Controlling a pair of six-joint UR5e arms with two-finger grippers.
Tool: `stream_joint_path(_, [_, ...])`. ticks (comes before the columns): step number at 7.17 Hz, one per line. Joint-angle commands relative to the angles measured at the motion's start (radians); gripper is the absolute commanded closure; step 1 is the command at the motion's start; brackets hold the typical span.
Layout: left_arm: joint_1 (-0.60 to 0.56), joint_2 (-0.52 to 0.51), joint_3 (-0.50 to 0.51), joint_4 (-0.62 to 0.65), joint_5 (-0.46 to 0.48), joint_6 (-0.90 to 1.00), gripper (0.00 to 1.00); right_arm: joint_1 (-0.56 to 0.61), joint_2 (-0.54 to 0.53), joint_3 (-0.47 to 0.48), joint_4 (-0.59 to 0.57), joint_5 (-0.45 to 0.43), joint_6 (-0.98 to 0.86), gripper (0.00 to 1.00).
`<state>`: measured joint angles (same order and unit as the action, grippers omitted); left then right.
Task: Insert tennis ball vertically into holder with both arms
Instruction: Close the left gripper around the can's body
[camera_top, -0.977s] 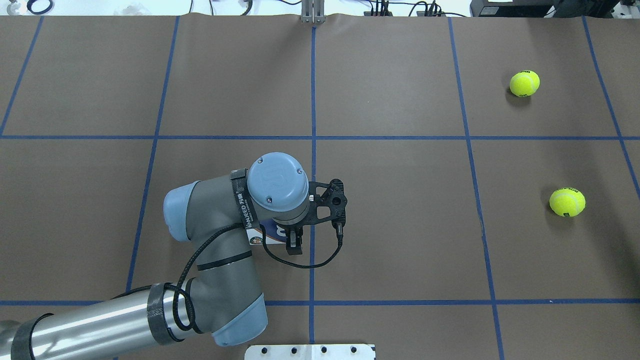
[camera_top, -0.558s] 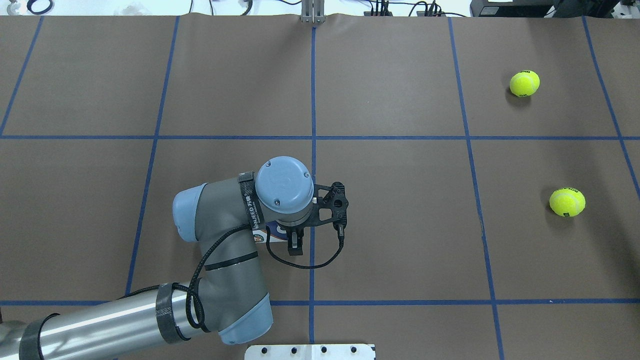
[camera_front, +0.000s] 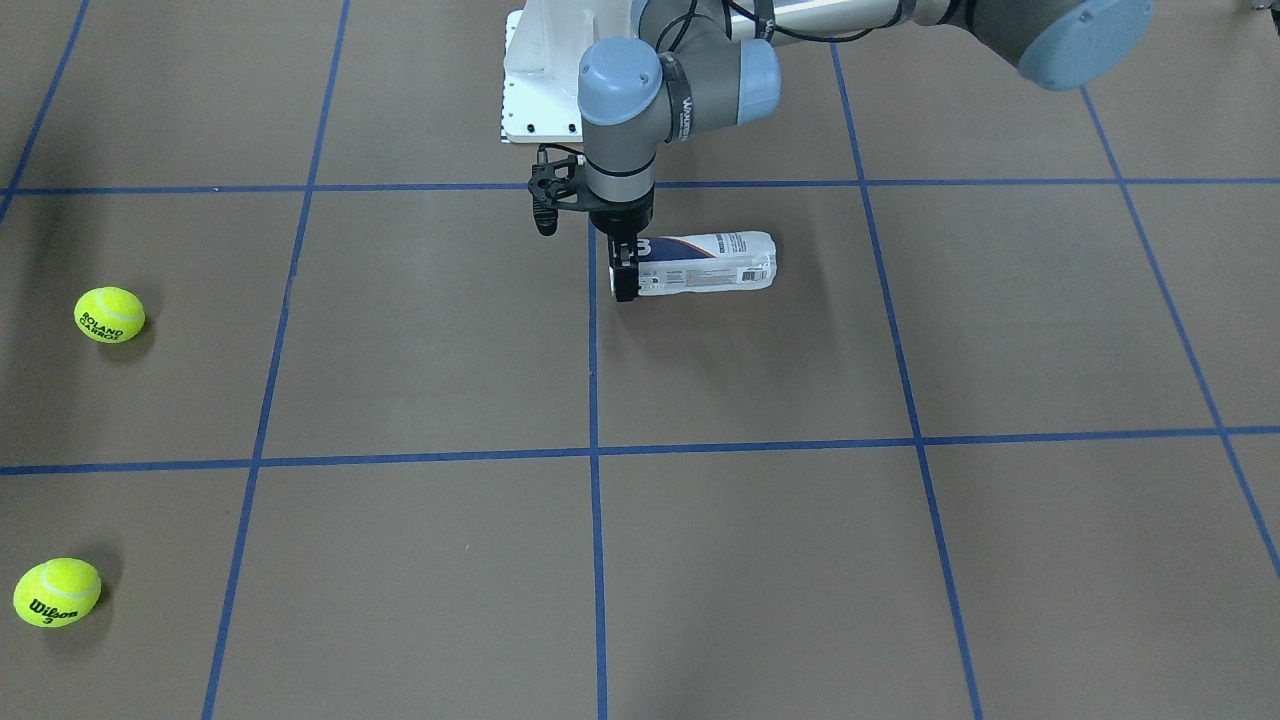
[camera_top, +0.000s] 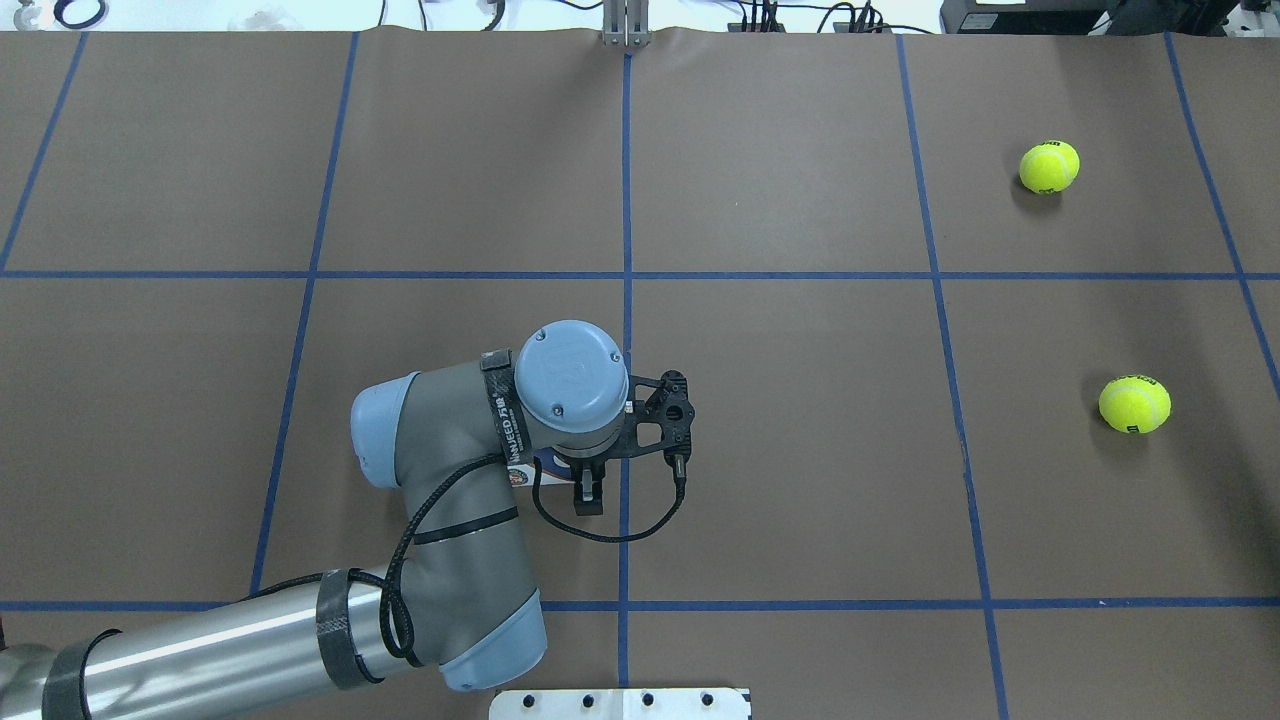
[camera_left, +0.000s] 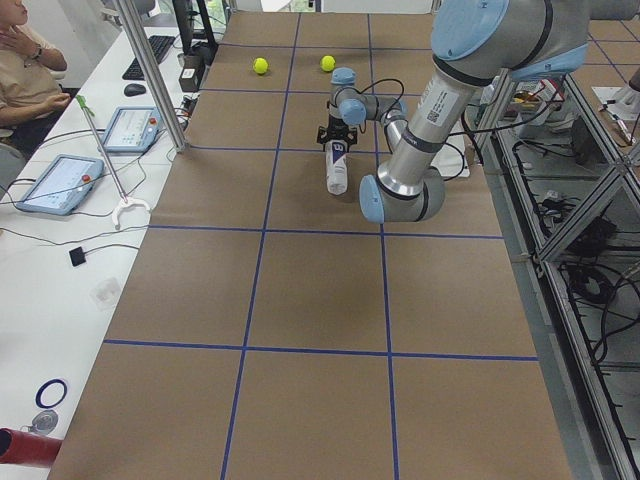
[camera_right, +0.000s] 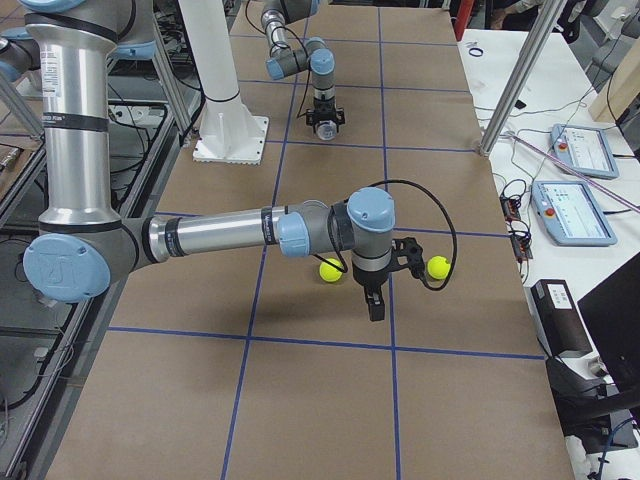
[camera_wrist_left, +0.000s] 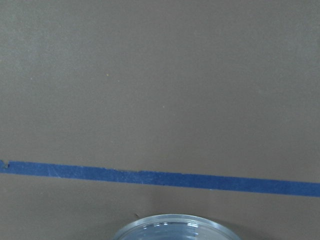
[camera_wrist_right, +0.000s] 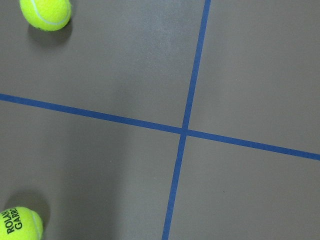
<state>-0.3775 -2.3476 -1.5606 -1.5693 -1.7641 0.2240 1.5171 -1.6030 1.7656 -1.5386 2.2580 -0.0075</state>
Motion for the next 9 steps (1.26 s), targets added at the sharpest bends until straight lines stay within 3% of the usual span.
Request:
stream_joint_path(1, [0.002, 0.002, 0.004, 0.0, 0.0, 0.0, 0.05, 0.0, 0.0, 0.002, 0.0, 0.0, 0.0, 0.01])
stream_joint_path(6, [0.002, -0.001, -0.001, 0.0, 0.0, 0.0, 0.2, 0.0, 0.002, 0.003, 0.0, 0.0, 0.0, 0.01])
stream_joint_path(9, [-0.006, -0.006, -0.096, 0.0, -0.006, 0.003, 0.24, 0.0, 0.002, 0.003, 0.0, 0.018, 0.0, 0.01])
